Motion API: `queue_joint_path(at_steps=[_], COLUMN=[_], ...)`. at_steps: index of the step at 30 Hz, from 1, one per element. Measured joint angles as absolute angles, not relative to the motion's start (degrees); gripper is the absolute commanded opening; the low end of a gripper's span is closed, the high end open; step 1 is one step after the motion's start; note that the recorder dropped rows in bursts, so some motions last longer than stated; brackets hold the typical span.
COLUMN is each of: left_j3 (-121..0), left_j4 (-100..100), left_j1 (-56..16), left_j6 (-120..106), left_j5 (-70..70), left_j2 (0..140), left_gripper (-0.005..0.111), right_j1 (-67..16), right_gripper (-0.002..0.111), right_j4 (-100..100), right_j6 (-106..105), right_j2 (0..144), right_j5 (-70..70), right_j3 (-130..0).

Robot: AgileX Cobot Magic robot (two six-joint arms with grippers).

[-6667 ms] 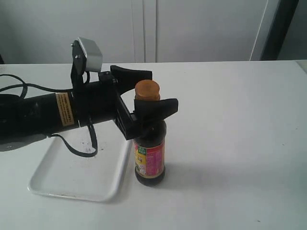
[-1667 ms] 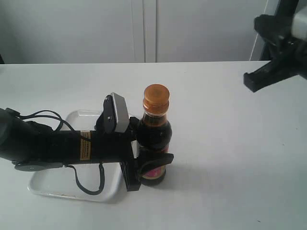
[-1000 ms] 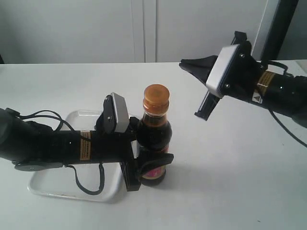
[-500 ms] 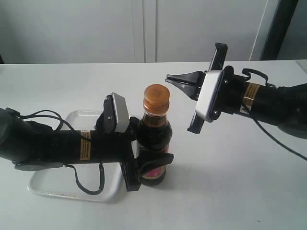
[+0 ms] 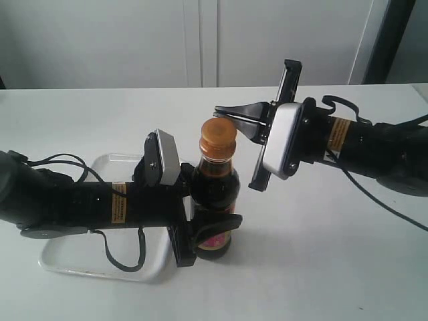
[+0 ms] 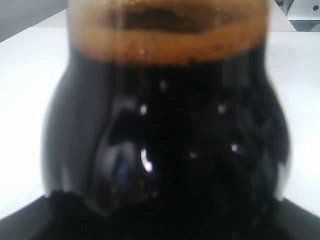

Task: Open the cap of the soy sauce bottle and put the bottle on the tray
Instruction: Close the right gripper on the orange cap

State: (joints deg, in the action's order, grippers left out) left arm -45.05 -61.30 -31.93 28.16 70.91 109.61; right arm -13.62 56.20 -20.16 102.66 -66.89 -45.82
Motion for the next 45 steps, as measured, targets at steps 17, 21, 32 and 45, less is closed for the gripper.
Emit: queue_joint_path(at_steps=[17,21,32,45], left_j3=[-45.0,-45.0,-45.0,-45.0], left_j4=[-61.3,-61.3,-61.3,-61.3], left_j1=[-31.9,-31.9,-31.9,-31.9], left_j6=[28.2,28.2,28.4,28.5], left_j5=[70.9,70.9,70.9,70.9], left_j2=[109.6,109.6,109.6,109.6], left_gripper=[0.000,0.000,0.000,0.000], right_j1=[-13.6,-13.6,-13.6,-15.6], right_gripper=[0.000,0.000,0.000,0.000], right_j4=[57.5,58.3,61.3,64.6], right_j6=[-19.6,-19.5,-15.2,-14.5], right_j2=[102.7,102.5,97.8,97.8], right_j5=[-69.1,-69.1,-69.3,-68.9], right_j3=[-46.1,-46.1,-46.1,-46.1])
